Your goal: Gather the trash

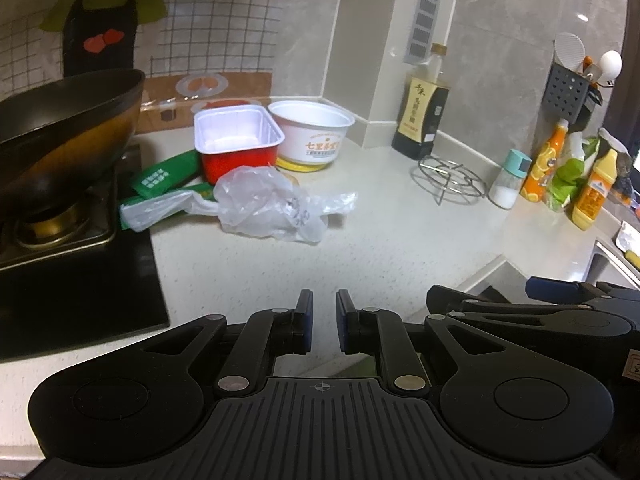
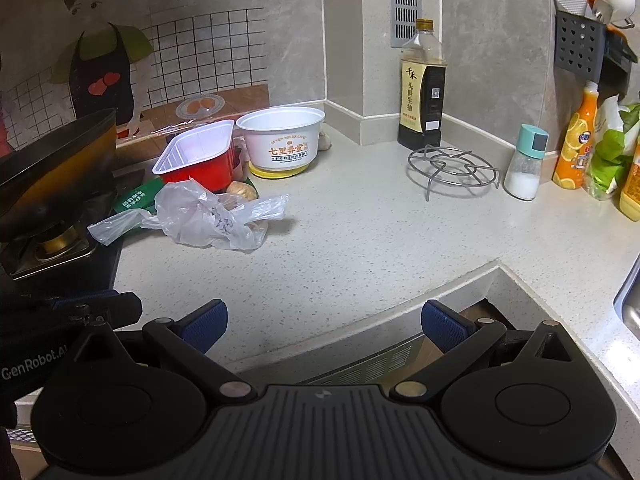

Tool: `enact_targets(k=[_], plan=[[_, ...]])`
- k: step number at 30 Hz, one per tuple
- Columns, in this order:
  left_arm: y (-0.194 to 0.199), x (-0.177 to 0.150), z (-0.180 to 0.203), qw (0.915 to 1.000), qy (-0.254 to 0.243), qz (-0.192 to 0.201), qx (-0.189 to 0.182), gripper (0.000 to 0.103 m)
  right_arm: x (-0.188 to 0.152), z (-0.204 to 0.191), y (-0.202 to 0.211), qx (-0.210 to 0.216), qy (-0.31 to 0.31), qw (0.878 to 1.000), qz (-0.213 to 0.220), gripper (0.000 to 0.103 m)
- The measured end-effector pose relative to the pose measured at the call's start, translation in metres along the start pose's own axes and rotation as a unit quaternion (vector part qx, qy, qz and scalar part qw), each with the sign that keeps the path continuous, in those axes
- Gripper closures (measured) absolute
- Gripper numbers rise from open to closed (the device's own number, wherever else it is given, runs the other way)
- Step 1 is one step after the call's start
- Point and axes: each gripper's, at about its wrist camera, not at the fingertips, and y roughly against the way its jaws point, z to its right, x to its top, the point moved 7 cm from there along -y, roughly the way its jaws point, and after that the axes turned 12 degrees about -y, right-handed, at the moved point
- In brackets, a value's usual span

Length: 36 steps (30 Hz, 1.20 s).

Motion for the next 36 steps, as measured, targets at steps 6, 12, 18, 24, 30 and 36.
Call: enact_targets(k=[6,12,18,24,30,36], plan=[[-0.0001,-0.0005,-0.0009,1.0,0.001,-0.002,0.002,0.087,0.0013,0.0012,-0.0001,0.001,0.001,1.0,0.002,0.0],[0.0004,-0.0012,-0.0012,1.0,0.002,-0.003,0.002,0.087,0.0017,0.0027,0.0011,-0.001,0.002,1.0,0.005,0.0],[0.0011,-0.0037,-0.0004,1.0,0.003,-0.004,0.002,0.087,-0.0006,0.0005,0.0016,-0.002,0.007,1.0,0.001,0.0],[0.0017,-0.0035,0.0007,1.0,0.004,-0.006,0.002,0.087,-0.0015,0.0001,0.0023,-0.003,0.008,1.0,0.001,0.0],[0.0019,-0.0031,0.0008,1.0,0.005,-0.006,0.002,0.087,-0.003,-0.0007,0.0027,-0.003,0.009,1.0,0.001,0.0],[0.0036,-0.0036,0.0017,1.0,0.006,-0.005,0.005,0.087,-0.0036,-0.0012,0.0032,-0.004,0.01,1.0,0.001,0.0]])
